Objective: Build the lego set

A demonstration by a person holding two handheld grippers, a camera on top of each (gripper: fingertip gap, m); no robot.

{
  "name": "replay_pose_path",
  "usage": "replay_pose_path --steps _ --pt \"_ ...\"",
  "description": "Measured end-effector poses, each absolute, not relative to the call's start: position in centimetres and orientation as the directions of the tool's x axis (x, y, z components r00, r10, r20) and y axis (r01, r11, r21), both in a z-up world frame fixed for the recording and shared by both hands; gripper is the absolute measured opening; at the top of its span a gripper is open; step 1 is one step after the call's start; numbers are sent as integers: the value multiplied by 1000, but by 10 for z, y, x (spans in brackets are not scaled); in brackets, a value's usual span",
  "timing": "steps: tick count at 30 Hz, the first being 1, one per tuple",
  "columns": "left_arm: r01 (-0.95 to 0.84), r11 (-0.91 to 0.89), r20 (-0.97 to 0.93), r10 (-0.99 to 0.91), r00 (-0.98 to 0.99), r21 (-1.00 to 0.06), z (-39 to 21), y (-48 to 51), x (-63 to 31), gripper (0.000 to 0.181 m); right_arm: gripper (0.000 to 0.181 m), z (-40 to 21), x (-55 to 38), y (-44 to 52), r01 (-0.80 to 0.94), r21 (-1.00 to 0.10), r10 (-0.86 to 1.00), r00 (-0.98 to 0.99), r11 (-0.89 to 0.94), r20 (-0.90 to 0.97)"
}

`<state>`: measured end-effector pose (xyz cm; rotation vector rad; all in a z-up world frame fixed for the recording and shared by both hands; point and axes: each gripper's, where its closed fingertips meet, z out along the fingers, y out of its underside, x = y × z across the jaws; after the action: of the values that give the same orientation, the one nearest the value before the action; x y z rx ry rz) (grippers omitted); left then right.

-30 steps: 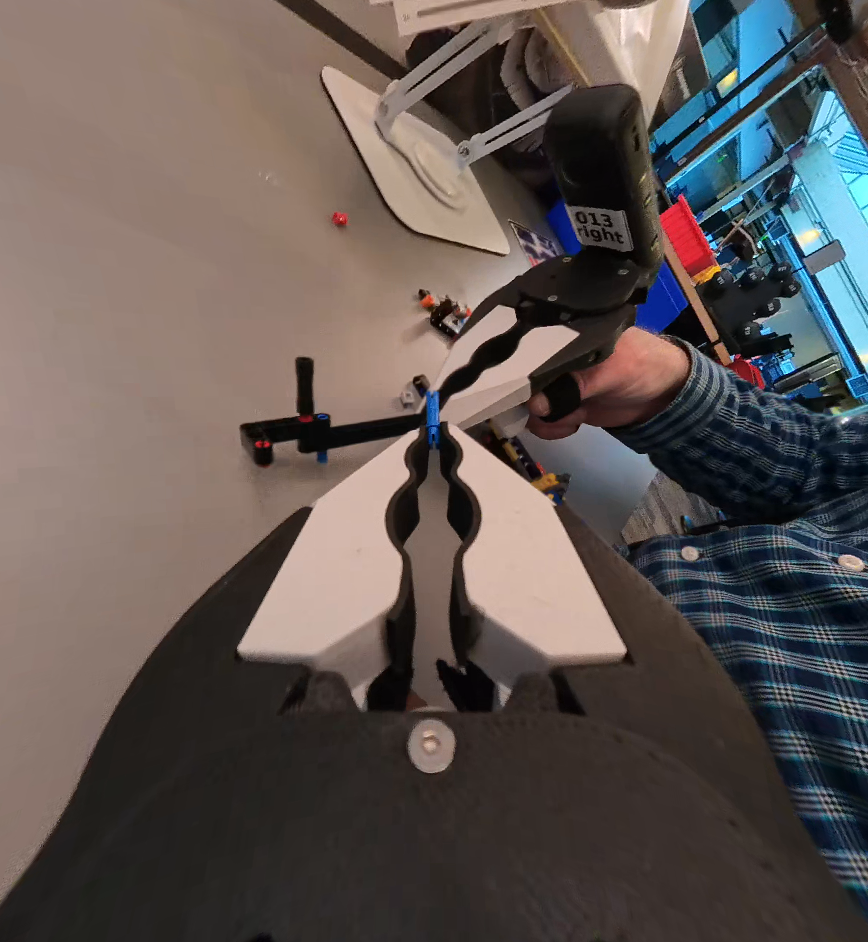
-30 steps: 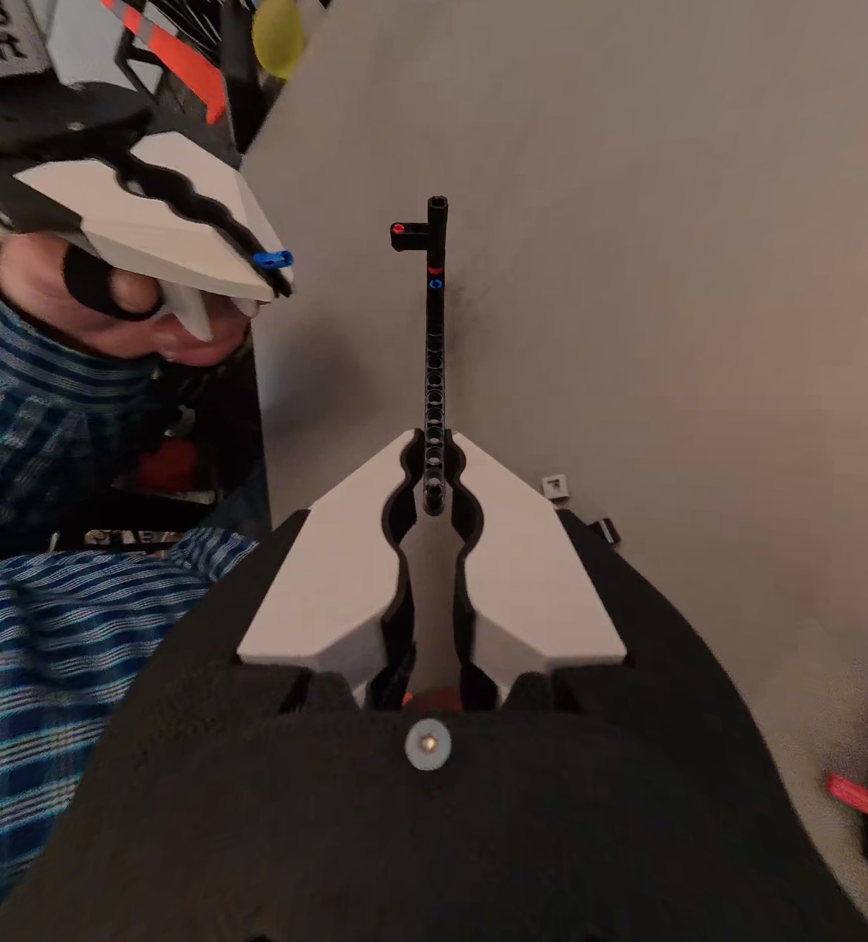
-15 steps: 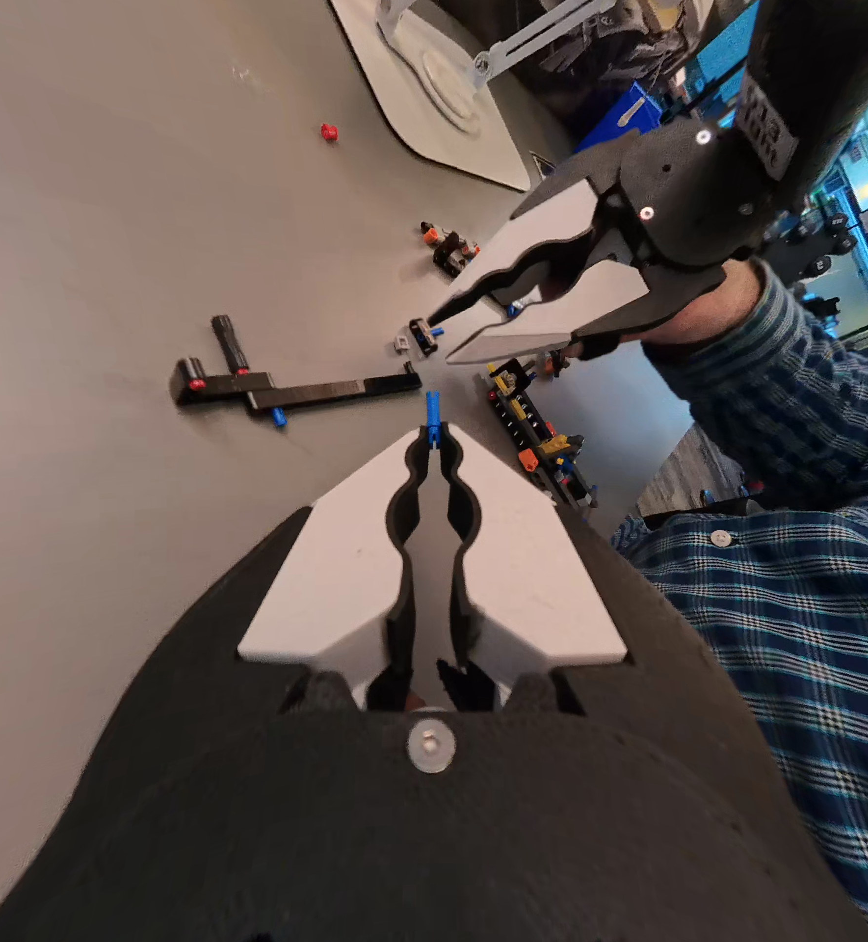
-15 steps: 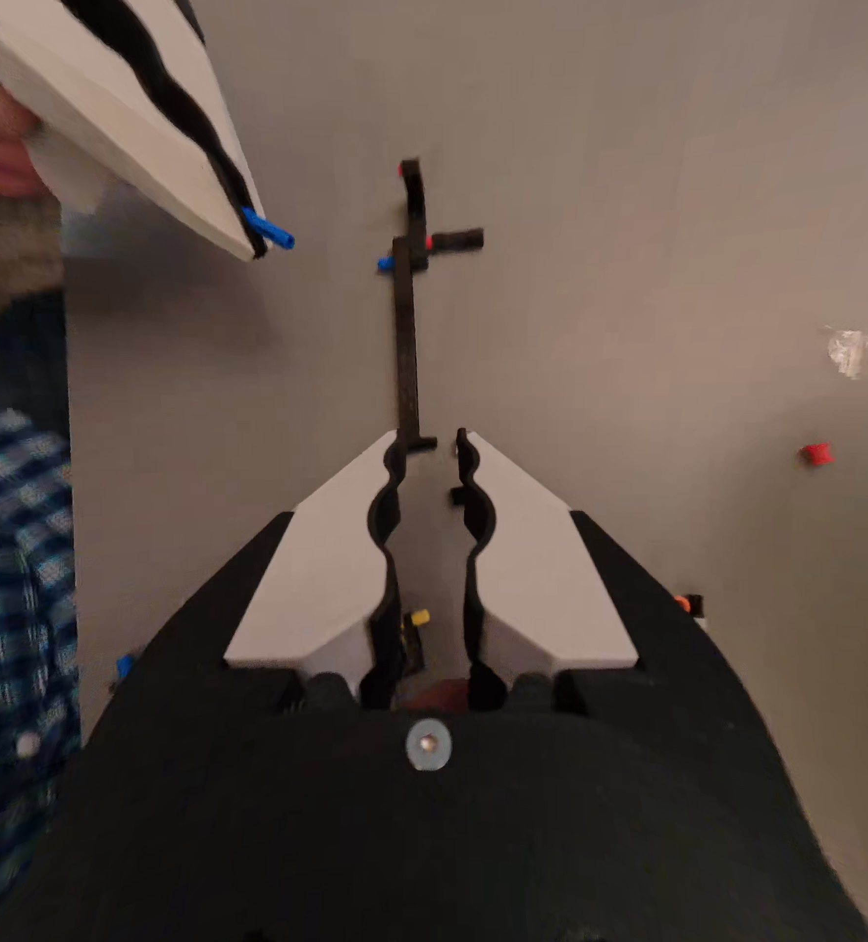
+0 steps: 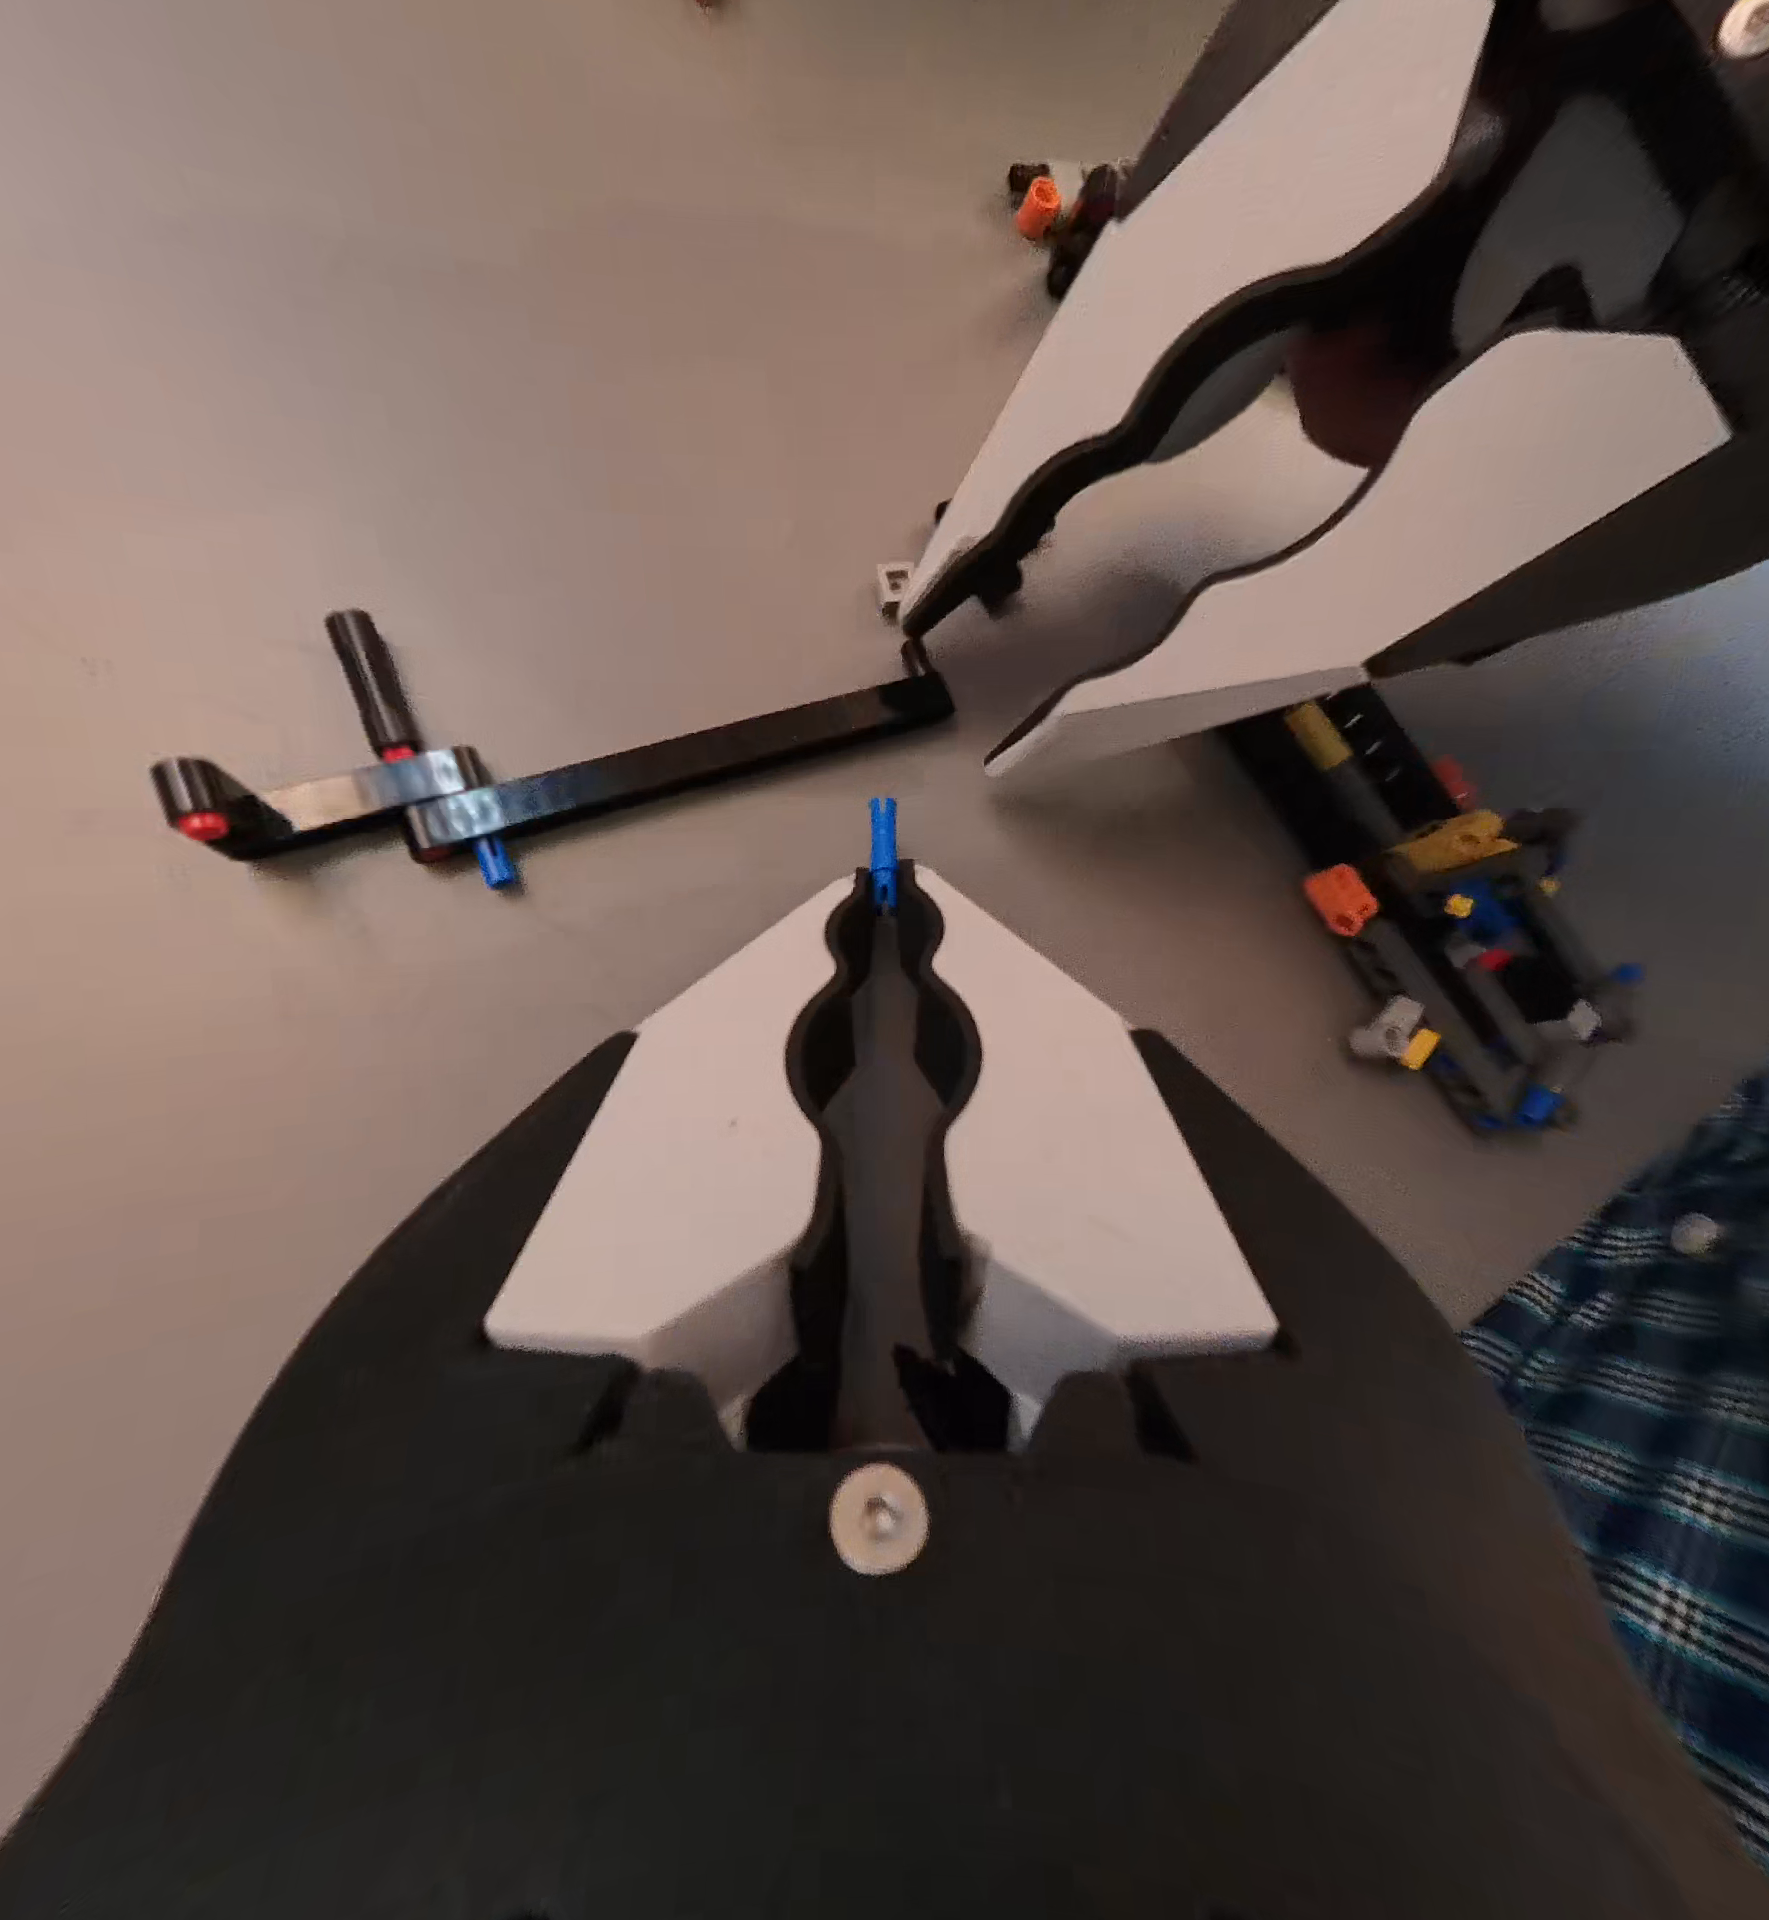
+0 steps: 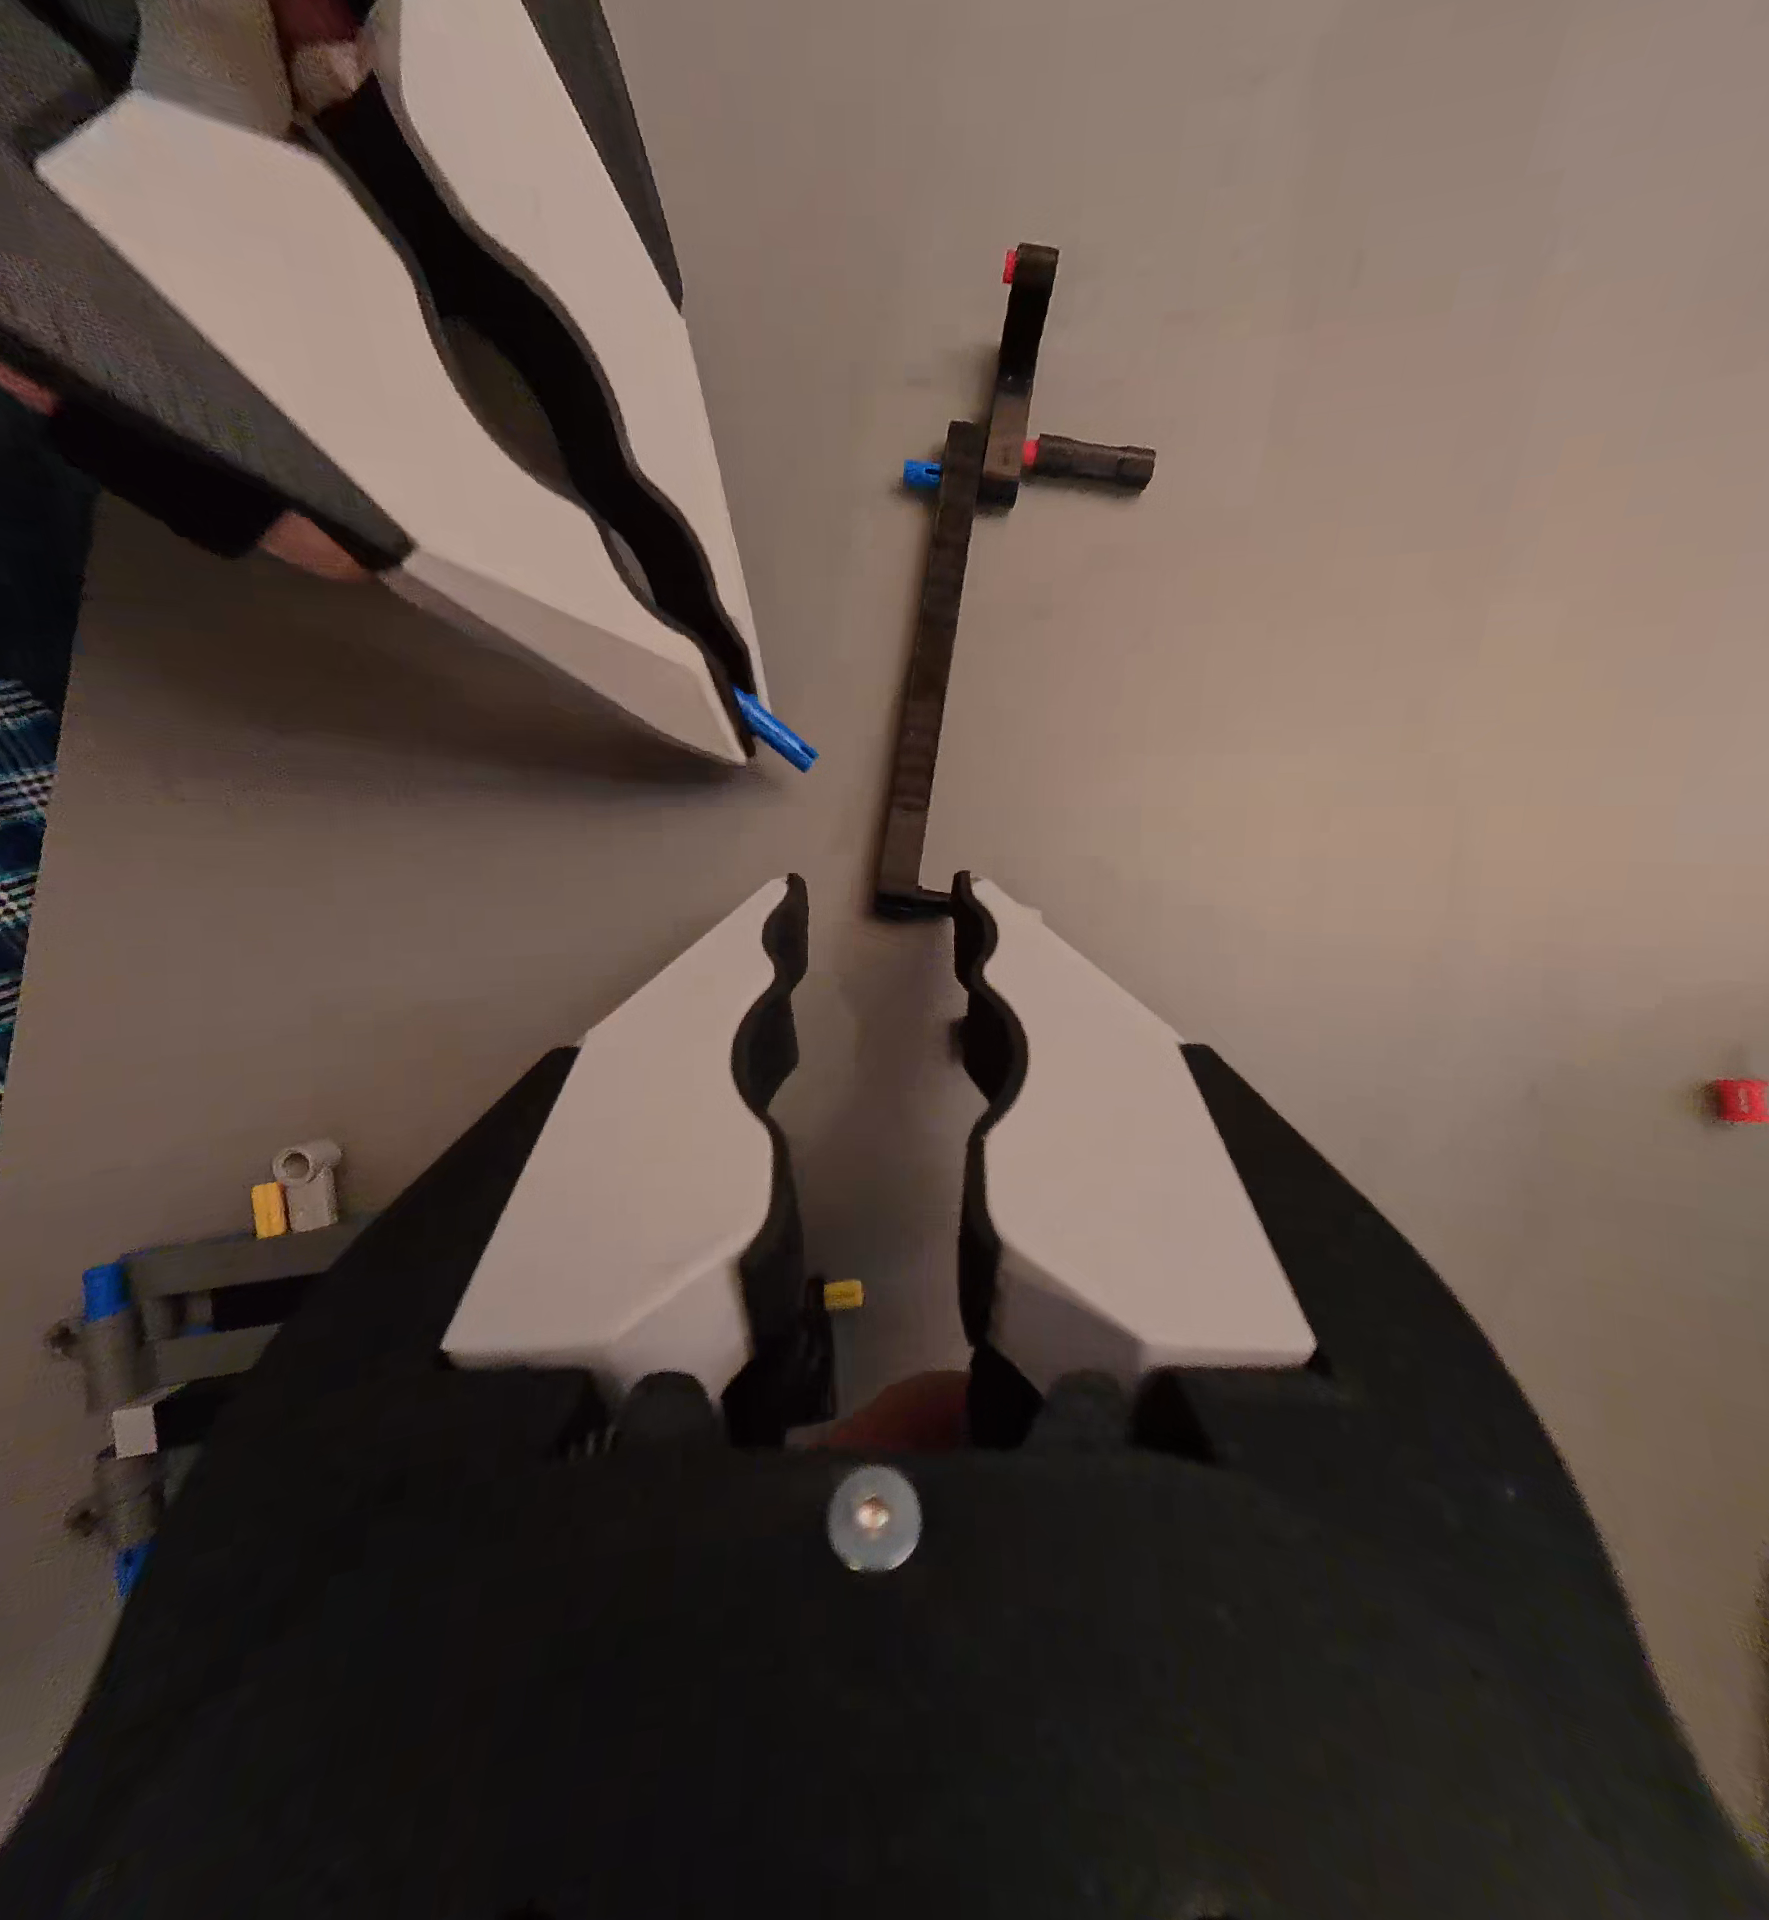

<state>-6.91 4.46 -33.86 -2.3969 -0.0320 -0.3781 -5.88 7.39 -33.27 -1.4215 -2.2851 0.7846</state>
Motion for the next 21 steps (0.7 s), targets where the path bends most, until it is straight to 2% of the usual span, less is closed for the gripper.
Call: replay_pose_path --steps 14,21 --pt "21 -760 115 -70 991 -649 -343 55 -73 2 14 -337 -62 71 710 -624 901 -434 327 -21" --pt "-20 -768 79 -91 993 -641 -343 55 -73 2 18 -334 -65 70 703 -630 900 -436 330 -14"
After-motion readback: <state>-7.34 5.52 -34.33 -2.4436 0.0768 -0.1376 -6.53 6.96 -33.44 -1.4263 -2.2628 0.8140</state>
